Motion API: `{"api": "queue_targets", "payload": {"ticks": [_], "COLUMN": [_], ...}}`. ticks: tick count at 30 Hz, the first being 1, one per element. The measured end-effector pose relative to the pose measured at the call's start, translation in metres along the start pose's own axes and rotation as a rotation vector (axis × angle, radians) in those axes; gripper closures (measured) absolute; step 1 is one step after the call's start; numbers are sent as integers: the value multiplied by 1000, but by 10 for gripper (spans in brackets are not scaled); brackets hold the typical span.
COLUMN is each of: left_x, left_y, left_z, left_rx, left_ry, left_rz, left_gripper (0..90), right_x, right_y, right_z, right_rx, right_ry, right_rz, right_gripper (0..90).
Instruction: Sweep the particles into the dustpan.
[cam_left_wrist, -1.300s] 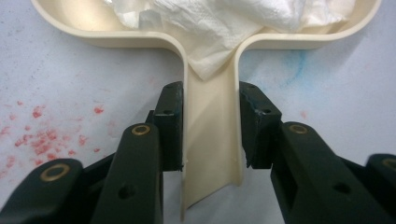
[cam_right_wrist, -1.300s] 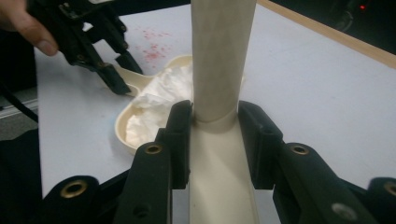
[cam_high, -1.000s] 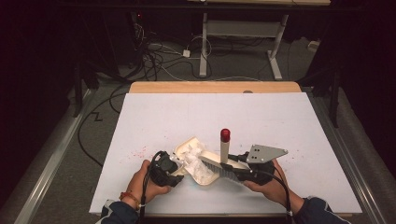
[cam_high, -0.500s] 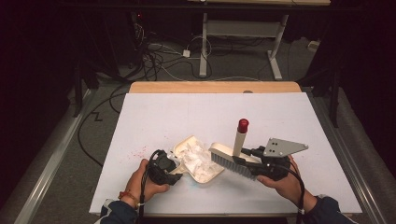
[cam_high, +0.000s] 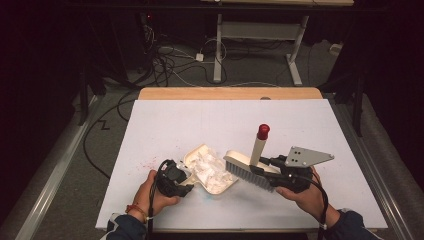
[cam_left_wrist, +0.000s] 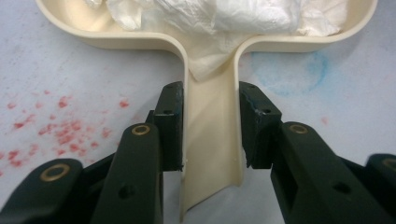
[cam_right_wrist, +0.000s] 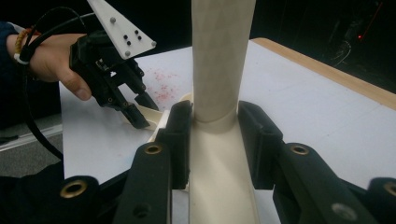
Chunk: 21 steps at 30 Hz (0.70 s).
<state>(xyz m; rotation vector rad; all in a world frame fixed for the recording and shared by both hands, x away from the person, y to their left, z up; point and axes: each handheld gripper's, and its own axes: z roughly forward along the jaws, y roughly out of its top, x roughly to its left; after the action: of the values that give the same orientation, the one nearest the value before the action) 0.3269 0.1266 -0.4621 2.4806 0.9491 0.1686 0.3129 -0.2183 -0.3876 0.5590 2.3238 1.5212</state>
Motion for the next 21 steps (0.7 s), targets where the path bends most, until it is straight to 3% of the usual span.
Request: {"api": "queue_targets", "payload": {"ticks": [10,13,17,19,21], "left_x": [2,1,1,1,1], "left_y": [-1,0,0,0,0], "left_z": [-1,1,0,0,0], "left_rx": [-5,-4,-8,-8,-6], "left_ry": [7,7,7,8,10], "left_rz": [-15,-17,-16,-18,-18], "left_gripper": [621,621,621,621,621], "right_x": [-6,-4,-1,2,4], "right_y": [0,-2,-10,-15,-18], "right_z": [-3,9,32,41,45], "right_rx": [-16,-14,33,76,87], "right_ry": [-35,-66,-107,-114,-84], "right_rz": [17,-7,-49,-81,-86], "right_gripper": [683,683,683,684,684]}}
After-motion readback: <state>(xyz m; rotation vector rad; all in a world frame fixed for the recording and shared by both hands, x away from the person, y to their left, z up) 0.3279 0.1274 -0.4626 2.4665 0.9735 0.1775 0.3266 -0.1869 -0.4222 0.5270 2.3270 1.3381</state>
